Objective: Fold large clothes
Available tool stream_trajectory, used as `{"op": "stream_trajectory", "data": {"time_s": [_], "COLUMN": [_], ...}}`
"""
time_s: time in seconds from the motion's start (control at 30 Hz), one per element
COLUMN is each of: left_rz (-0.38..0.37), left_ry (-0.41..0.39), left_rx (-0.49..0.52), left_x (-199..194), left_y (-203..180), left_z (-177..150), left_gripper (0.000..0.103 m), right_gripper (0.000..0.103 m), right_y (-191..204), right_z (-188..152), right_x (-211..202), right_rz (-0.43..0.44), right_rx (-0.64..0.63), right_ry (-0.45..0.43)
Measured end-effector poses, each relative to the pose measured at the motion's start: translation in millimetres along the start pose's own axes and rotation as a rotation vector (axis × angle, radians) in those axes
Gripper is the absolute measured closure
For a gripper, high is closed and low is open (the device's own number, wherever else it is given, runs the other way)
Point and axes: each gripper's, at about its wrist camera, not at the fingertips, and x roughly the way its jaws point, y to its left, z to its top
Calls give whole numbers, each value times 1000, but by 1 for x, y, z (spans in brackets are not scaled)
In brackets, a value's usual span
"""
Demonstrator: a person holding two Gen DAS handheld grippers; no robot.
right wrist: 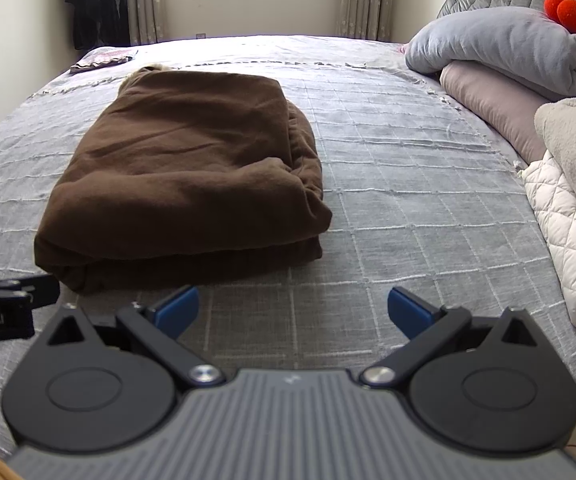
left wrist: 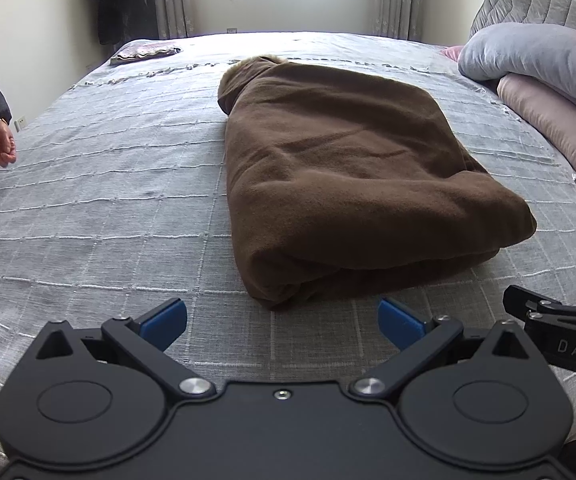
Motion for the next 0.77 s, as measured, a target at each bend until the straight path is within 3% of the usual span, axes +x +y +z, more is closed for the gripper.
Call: {"op": "stream_trajectory", "data": {"time_s": [0.7, 0.77], "left_rz": [-44, -47], "left_ry": [51, 22], "left_rx": [-16, -50], "left_x": [11, 8], "left_y": [2, 8], "left_z": [-1, -1], "left_gripper": [0, 0], "right_gripper": [0, 0], "right_y": [3, 1], "right_z": [1, 3], "right_x": [11, 13], "right_rz": [9, 1], "right_rx": [-13, 6], "right_ry": [14, -13]}}
